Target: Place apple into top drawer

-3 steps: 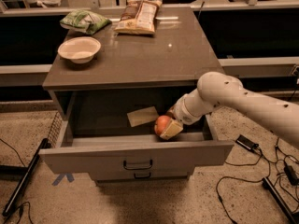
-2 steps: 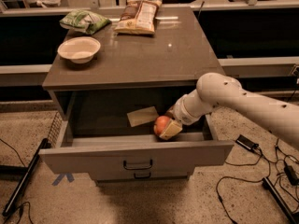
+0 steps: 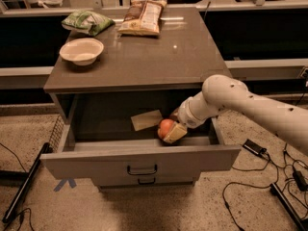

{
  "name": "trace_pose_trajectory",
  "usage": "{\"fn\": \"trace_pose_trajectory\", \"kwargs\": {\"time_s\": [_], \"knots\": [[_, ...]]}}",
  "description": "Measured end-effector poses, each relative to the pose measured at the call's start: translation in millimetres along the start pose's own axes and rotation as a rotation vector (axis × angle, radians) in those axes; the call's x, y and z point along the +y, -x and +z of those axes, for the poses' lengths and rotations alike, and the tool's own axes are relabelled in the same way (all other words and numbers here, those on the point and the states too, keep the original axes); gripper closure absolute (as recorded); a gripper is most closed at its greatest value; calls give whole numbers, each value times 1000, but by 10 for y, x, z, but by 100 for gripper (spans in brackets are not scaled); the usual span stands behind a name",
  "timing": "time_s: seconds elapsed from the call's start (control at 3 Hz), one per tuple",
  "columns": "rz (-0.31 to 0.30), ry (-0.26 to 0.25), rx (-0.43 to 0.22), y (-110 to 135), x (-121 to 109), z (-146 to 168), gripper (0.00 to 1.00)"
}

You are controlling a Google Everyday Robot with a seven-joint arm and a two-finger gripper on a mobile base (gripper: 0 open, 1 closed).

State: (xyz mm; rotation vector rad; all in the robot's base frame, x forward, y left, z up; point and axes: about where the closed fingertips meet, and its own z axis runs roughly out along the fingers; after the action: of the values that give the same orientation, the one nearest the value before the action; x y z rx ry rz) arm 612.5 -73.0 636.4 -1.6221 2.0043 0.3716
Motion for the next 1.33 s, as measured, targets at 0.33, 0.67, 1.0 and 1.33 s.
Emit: {"fn": "trace_pose_trajectory", "kwargs": {"time_s": [0.33,0.67,1.0,1.33], "knots": [[0,0,-4,5,-17,19,40],[1,3,-4,0,-18,31,28],[1,6,-2,0,-11,41,29],[3,10,-5,12,-4,34,35]]}}
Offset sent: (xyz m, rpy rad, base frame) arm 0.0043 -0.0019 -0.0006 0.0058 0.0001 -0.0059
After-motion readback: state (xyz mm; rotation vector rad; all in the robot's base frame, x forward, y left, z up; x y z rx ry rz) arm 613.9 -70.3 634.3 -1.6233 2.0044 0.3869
